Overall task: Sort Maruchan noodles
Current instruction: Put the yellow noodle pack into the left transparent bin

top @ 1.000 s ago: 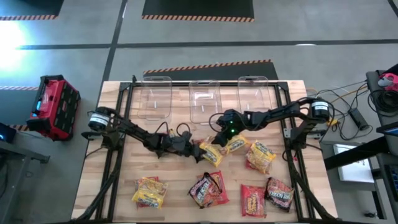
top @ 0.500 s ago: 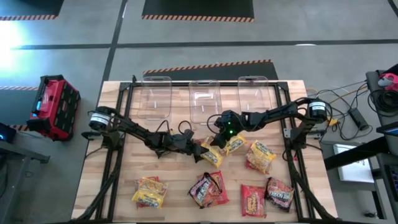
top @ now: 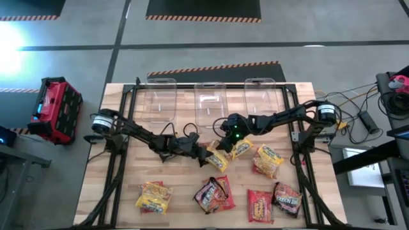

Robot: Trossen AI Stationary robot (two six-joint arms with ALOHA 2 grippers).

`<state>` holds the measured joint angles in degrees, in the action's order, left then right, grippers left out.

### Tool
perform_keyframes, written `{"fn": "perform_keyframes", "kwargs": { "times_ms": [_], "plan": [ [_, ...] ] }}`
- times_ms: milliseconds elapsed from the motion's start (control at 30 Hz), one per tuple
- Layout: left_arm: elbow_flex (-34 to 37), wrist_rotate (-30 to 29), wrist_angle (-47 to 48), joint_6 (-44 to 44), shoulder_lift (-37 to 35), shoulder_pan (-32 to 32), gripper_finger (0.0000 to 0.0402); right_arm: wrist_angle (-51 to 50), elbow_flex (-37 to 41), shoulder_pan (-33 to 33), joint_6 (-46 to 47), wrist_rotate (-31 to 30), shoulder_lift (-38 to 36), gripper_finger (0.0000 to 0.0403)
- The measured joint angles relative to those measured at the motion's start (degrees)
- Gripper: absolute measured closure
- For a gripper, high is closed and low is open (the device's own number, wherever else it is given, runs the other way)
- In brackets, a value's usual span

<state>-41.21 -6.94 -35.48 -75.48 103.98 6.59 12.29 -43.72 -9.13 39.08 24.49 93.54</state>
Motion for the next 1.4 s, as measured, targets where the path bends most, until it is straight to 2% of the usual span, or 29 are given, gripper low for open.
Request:
{"fn": "perform_keyframes", "kwargs": {
  "times_ms": [200,300,533,800,1000,1167,1400],
  "plan": [
    [0.0,0.6,-0.4,0.6,-0.1,-0.3,0.0287,-1.4,0.2,0.0,-0.2,0.2,-3.4,0.0188],
    [0.0,1.3,-0.4,1.2,-0.1,-0.3,0.03,-2.6,0.2,0.0,-1.0,0.1,-3.9,0.0188],
    [0.1,2.0,-0.7,2.4,-0.8,-0.6,0.0286,-4.9,0.1,0.0,-1.6,0.1,-5.5,0.0188],
    [0.1,2.1,0.4,7.3,-5.3,-1.4,0.0289,-9.8,0.1,0.0,-4.4,-0.9,-11.8,0.0188],
    [0.1,2.0,6.5,12.0,-10.6,-3.1,0.029,-14.3,0.0,0.0,-6.8,-9.2,-17.3,0.0188],
    [0.1,1.6,14.2,16.1,-16.5,-5.2,0.029,-18.1,0.0,0.0,-7.8,-18.8,-21.6,0.0188],
    [-0.4,1.4,23.1,25.8,-26.8,-9.6,0.029,-19.3,0.0,0.0,-9.1,-26.6,-23.1,0.0188]
  ]
}}
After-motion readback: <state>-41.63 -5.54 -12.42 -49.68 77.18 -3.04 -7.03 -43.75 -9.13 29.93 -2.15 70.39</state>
